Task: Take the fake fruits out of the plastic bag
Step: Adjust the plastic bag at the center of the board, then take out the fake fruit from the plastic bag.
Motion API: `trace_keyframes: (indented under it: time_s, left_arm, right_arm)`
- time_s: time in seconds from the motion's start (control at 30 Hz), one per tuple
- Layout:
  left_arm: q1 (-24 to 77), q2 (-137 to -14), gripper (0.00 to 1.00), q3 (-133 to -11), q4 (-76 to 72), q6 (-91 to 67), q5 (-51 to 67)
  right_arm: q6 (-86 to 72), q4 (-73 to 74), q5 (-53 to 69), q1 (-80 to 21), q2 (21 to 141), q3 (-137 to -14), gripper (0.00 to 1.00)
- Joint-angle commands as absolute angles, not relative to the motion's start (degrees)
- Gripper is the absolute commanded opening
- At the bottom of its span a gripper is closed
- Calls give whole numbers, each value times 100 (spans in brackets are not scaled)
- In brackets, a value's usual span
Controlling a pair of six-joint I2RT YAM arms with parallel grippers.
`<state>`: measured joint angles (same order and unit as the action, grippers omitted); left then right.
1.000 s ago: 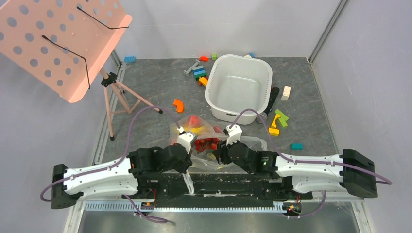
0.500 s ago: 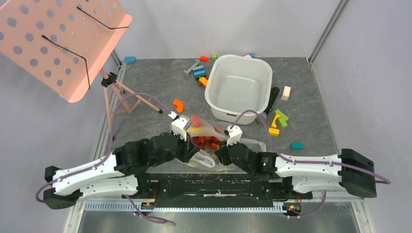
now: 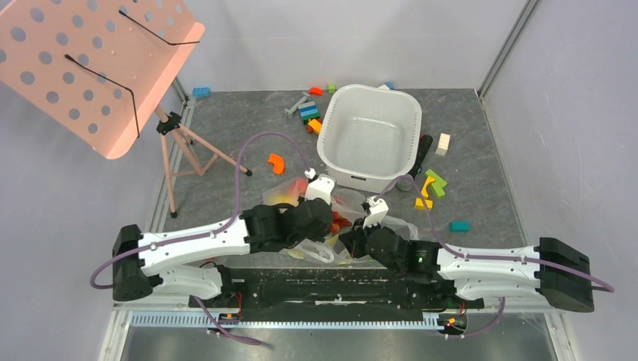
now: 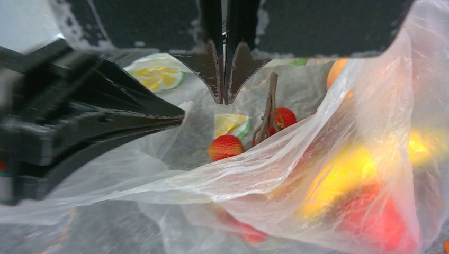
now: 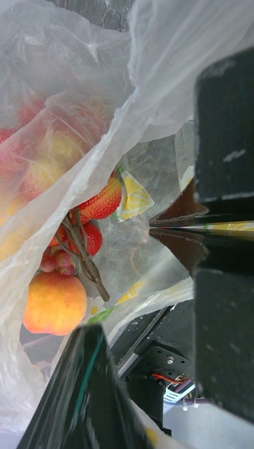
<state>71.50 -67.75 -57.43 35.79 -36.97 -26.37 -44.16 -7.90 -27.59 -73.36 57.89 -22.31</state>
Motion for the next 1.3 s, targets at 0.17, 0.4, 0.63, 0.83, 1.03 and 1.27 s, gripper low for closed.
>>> trace_keyframes:
  time_s: [0.17,0.4,0.63,0.83,1.03,1.27]
  left_arm:
    - [7247,-7415,2,-5317,4061,-4237,-3317]
    - [7470,-6887,2,-4388,4132,-4825,-3156]
    - [7739,-6134,2,-3678,4128,-5501,-3288]
    - [7763,-5896,2,-3746,3951,-5358,-3561]
    - [7769,-5617,2,-3653,3846,-5300,-3784]
    - [7766,-5290,2,-3424,3622,-5360,-3867]
  right_arm:
    - [-4494,-957,-3002,-7326,5711,-2202,4]
    - [-4482,-297,-3495,-7321,5838,-2440,6]
    - [-4305,188,-3808,-7324,6000,-2672,10]
    - [-3726,-420,-3285,-7321,6070,-2786,19]
    - [-3767,-988,-2740,-7321,6186,-2911,28]
    - [-2040,-1169,-1571,-7322,6759,-3617,39]
